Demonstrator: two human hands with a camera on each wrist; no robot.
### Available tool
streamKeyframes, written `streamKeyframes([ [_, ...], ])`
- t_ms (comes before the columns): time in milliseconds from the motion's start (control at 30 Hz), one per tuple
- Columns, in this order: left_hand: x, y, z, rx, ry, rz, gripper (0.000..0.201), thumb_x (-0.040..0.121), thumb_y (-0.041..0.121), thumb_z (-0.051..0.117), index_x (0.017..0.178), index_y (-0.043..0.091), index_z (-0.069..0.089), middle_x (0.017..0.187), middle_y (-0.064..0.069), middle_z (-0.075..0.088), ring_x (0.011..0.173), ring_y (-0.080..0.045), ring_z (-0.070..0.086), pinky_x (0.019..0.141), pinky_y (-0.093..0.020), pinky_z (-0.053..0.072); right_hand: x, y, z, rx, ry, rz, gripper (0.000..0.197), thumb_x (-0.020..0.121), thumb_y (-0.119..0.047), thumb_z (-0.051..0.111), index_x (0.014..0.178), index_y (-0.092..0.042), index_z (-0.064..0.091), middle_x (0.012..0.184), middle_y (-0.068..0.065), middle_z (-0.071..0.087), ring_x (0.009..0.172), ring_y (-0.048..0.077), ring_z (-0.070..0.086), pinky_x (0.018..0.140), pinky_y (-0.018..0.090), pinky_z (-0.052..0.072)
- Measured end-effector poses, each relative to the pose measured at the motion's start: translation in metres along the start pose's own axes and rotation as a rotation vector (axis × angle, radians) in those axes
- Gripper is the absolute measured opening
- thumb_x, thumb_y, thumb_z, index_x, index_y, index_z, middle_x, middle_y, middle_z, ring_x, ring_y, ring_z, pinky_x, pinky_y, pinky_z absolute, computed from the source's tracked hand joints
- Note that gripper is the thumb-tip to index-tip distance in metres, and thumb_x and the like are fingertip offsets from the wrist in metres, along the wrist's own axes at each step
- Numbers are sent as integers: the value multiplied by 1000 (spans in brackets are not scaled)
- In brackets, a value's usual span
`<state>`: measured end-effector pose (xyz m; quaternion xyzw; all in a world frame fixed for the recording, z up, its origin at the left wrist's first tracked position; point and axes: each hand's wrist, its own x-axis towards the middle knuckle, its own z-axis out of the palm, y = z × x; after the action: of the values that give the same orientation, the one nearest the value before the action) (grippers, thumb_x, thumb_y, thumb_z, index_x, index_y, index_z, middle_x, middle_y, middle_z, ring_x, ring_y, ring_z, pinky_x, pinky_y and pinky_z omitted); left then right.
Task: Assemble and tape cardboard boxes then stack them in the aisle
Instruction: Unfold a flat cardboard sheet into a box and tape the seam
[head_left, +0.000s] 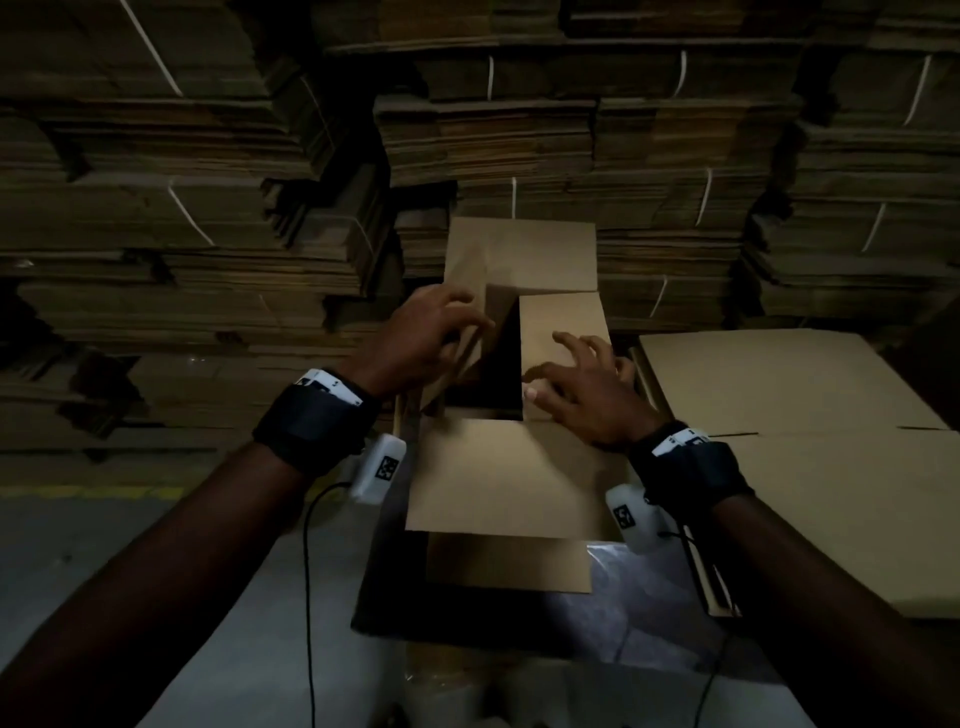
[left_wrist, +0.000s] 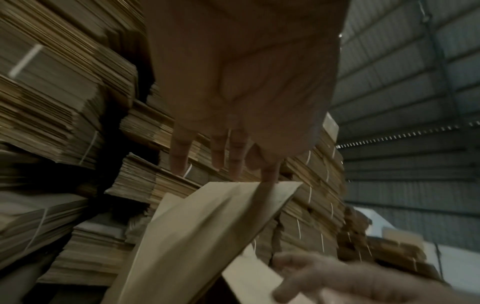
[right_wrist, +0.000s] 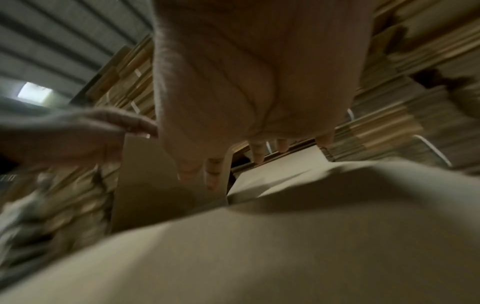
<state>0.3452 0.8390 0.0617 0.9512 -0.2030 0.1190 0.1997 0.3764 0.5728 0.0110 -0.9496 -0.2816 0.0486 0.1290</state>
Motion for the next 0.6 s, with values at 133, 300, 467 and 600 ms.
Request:
streamKeyframes([
  [133,-2,2,-4,-7,57,-28,44,86,17,45,121,16,72,130,-16,61,127,-34,49,103,-36,36,10,-11,9,-157,-169,-8,47,100,-68,30,137,-50,55,169,-1,6,153,30,-2,116,62,7],
  [300,-13,-9,-9,-25,154,-58,40,91,27,48,116,10,74,122,-13,67,118,-31,58,97,-32,39,8,-14,-12,33,165,-71,45,89,-63,43,107,-29,67,149,1,45,140,26,31,104,50,32],
  [467,-30,-23,-22,106,242,-220,50,96,41,41,100,6,76,119,-17,67,115,-33,57,90,-40,45,-7,18,-71,46,320,-69,16,90,-22,64,100,-29,75,141,-5,59,141,27,38,106,52,35],
  [600,-40,-22,-20,423,52,-538,67,96,62,36,94,7,73,140,-16,51,135,-35,34,102,-58,36,-29,37,-94,-367,158,249,19,93,-25,63,110,-31,68,146,3,54,151,22,24,112,59,21],
])
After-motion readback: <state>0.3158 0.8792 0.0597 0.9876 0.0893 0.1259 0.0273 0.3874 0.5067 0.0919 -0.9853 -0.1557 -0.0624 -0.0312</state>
